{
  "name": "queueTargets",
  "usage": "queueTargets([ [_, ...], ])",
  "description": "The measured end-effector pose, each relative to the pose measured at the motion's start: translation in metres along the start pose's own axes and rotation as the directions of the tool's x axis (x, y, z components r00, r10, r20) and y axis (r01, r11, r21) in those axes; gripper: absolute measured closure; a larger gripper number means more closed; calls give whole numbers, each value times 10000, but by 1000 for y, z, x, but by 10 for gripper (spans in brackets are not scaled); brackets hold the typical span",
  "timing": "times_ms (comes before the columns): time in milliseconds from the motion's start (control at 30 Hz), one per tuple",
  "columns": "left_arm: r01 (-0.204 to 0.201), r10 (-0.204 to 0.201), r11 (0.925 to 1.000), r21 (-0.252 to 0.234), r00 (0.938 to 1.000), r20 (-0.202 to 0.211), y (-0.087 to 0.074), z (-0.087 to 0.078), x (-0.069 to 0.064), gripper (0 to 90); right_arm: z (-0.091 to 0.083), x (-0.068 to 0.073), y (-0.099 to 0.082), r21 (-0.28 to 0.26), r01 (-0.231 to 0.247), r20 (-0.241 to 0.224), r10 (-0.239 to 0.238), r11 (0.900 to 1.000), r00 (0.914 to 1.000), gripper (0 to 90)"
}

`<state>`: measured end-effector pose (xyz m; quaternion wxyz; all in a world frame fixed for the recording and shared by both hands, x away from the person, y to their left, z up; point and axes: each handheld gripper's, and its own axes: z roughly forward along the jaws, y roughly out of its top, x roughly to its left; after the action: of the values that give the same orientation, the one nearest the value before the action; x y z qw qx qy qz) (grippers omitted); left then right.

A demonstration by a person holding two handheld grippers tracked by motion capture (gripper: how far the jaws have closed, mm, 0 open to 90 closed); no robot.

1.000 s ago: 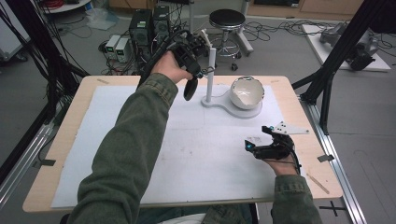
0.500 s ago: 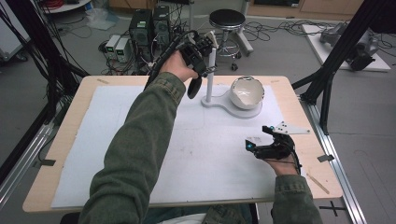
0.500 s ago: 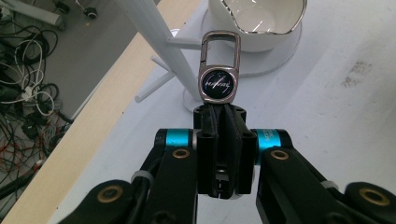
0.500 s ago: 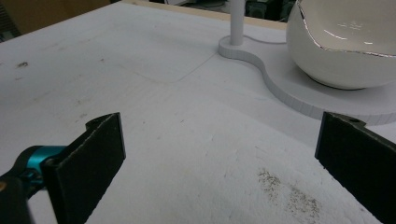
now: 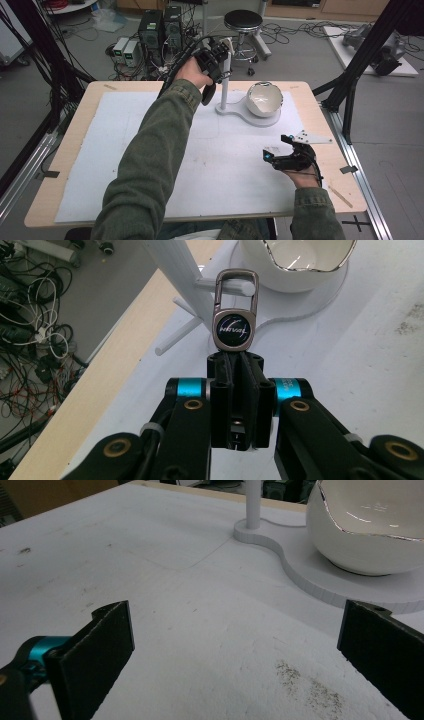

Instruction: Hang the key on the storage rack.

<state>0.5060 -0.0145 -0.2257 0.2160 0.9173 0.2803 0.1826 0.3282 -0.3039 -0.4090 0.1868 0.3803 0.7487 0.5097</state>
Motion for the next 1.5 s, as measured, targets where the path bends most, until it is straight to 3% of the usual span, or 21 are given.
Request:
queueTargets([
  [200, 135, -136, 9999, -82, 9998, -128, -2, 8, 0, 828, 0, -1, 0, -51, 47, 7, -47, 10000, 10000, 6],
  [467, 480, -470, 9986, -205, 9978, 459, -10, 16, 5, 797, -1, -1, 0, -134, 57, -8, -57, 9999, 10000, 6],
  [533, 686, -665, 9973, -275, 9952, 725, -10, 15, 6, 691, -1, -1, 0, -99, -11, -50, 10, 10000, 10000, 5],
  [733, 747, -726, 9970, -190, 9929, 943, -13, 9, 5, 527, -1, -1, 0, -122, -13, -28, 13, 9999, 10000, 6],
  [833, 807, -756, 9963, -290, 9862, 1475, -17, 8, 5, 465, -1, 0, 0, -91, 22, -18, -22, 10000, 10000, 5],
  [1000, 409, -198, 9967, -697, 9599, 2797, -32, 5, 5, 316, -1, -1, 0, -75, -22, -11, 22, 10000, 10000, 5],
  [1133, 231, -40, 9976, -654, 9604, 2785, -45, 3, 8, 141, -1, -2, 0, -139, 26, 15, -26, 9999, 10000, 5],
  [1200, 368, -190, 9979, -537, 9537, 3003, -51, 1, 12, 44, -1, -1, 0, -161, 30, 17, -30, 9999, 10000, 5],
  [1267, 449, -277, 9978, -493, 9515, 3064, -55, -3, 14, 17, -1, -1, 1, -285, 95, 13, -94, 9996, 10000, 5],
  [1333, 509, -228, 9959, -741, 9403, 3395, -57, -9, 16, 17, -2, -1, 1, -325, 65, 20, -64, 9994, 10000, 5],
  [1367, 615, -322, 9952, -761, 9403, 3387, -57, -12, 17, 16, -2, -1, 1, -313, 43, 24, -42, 9995, 10000, 6],
  [1400, 594, -298, 9949, -819, 9457, 3238, -58, -15, 16, 16, -2, -1, 1, -289, -8, 49, 9, 9996, 10000, 5],
  [1467, 468, -149, 9949, -899, 9446, 3278, -58, -20, 14, 17, -2, -1, 1, -299, 45, 66, -43, 9995, 10000, 5],
  [1500, 405, -96, 9951, -900, 9473, 3201, -59, -22, 11, 17, -2, -1, 1, -321, 62, 59, -61, 9995, 10000, 6],
])
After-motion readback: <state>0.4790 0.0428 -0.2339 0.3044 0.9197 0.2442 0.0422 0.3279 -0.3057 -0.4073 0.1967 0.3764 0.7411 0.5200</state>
